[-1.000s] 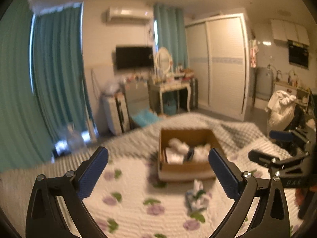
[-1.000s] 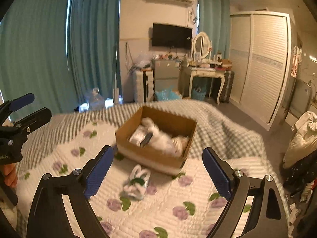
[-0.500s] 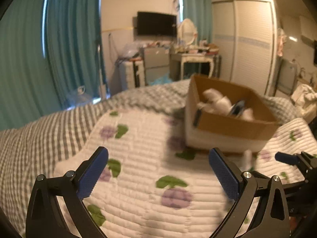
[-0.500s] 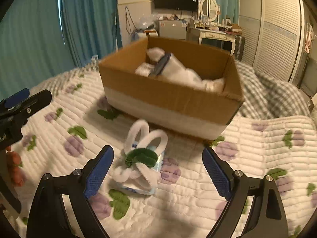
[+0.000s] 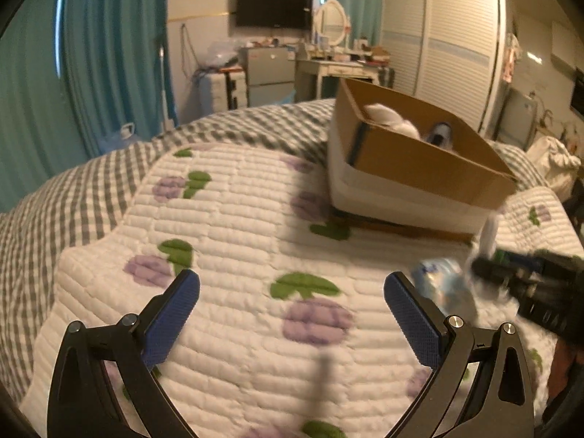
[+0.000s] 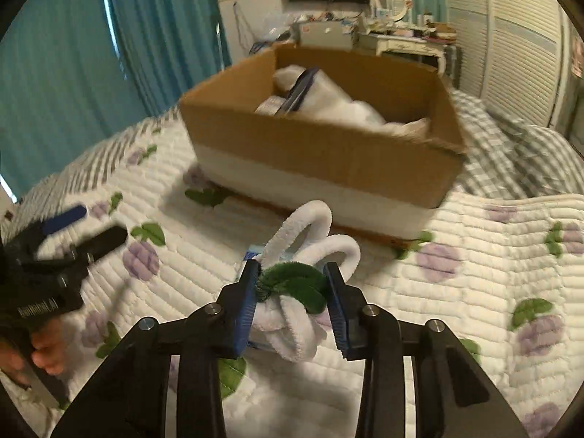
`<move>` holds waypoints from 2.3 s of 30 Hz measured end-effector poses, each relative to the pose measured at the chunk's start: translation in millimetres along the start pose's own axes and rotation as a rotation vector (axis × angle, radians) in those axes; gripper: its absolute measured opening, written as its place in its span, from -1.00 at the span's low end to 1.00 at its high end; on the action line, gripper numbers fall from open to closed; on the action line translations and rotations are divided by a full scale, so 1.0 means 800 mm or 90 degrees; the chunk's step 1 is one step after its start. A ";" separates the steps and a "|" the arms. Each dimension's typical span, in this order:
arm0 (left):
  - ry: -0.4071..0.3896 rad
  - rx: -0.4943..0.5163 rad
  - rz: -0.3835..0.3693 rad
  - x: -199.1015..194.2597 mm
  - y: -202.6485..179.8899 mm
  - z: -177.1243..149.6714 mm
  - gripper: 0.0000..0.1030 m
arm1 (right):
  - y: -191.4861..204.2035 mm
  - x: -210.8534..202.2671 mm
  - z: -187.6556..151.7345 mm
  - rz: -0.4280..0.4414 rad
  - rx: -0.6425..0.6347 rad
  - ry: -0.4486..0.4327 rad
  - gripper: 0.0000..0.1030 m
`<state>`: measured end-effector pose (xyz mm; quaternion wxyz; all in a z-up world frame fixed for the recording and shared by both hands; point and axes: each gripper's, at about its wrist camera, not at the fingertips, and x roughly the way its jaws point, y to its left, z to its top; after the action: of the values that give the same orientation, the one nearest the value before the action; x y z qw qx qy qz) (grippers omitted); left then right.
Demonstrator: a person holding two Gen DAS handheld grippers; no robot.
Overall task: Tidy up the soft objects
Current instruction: 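Grasp the pipe-cleaner bunny with the right tool while the left tool grasps the blue tissue pack, then carry the bunny and blue tissue pack into the box while both tools open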
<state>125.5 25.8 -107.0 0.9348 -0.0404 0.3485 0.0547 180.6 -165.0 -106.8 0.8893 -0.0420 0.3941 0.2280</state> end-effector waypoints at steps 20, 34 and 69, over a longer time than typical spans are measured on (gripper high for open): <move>0.107 0.013 -0.028 0.041 -0.149 0.000 0.74 | -0.085 -0.019 -0.013 -0.103 -0.012 0.015 -0.31; 0.146 0.050 -0.071 0.069 -0.166 -0.028 0.03 | -0.090 -0.025 -0.019 -0.081 0.016 0.019 -0.31; -0.095 0.092 -0.075 -0.128 -0.140 0.125 0.00 | -0.009 -0.204 0.110 -0.057 -0.069 -0.195 -0.31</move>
<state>127.5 -81.6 39.7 0.9603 0.0111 0.2780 -0.0228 148.1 -210.2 70.5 0.9446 -0.0725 0.2391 0.2126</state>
